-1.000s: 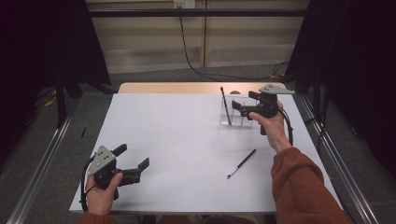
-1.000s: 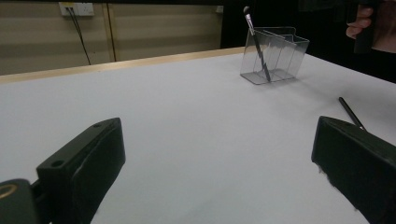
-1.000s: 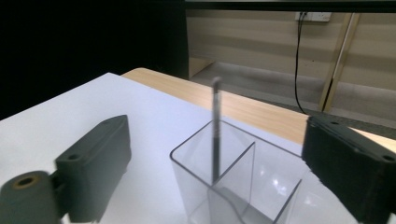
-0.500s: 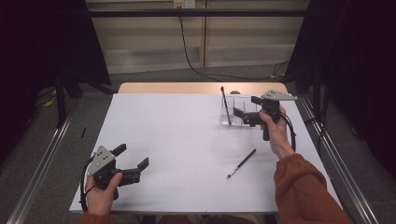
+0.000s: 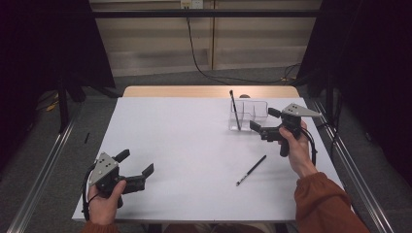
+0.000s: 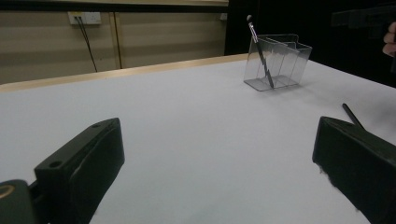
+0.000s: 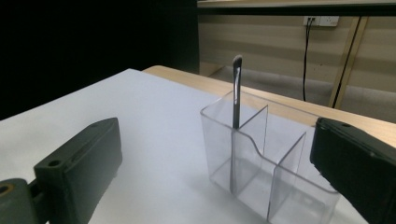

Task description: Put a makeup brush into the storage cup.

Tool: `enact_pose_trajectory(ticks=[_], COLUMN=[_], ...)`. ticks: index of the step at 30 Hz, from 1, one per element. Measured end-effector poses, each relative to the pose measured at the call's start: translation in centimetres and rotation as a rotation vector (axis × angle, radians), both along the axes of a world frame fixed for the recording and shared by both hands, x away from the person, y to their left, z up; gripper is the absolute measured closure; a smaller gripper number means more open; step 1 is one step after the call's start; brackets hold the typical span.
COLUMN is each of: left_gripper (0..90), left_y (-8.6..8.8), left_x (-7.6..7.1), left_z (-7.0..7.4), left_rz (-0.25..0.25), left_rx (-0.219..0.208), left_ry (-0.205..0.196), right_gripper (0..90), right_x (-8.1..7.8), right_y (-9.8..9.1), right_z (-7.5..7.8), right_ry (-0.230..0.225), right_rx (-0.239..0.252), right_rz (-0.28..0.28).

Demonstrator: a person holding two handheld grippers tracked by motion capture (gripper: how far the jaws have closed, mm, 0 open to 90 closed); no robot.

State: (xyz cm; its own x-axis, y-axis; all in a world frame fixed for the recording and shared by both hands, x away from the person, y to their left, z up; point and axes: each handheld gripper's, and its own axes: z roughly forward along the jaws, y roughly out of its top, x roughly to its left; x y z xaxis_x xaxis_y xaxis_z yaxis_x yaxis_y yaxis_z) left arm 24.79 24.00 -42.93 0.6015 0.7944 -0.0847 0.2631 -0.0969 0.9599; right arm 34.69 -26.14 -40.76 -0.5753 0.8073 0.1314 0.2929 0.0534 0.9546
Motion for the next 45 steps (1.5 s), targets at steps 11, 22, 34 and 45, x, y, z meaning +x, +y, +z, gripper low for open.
enact_pose_trajectory(ticks=[11,22,34,45], left_gripper=[2.2,1.8,1.8,1.8], left_y=[0.0,0.0,0.2,0.4], left_x=[-0.2,-0.5,-0.7,-1.3], left_z=[0.1,0.2,0.1,0.3], left_rz=[0.002,-0.011,-0.009,0.001], left_rx=[0.001,-0.003,-0.004,-0.014], left_ry=[0.001,-0.009,-0.006,-0.021], right_gripper=[1.3,1.2,1.4,1.3], right_x=[-2.7,-5.7,-8.8,-11.8], right_y=[-1.6,-3.8,-4.6,-6.0], right_z=[-0.3,-1.0,-1.4,-2.1], right_ry=[-0.009,0.016,-0.001,-0.003], right_rx=[-0.02,-0.014,-0.02,-0.007], right_rz=[-0.025,-0.057,-0.055,-0.095])
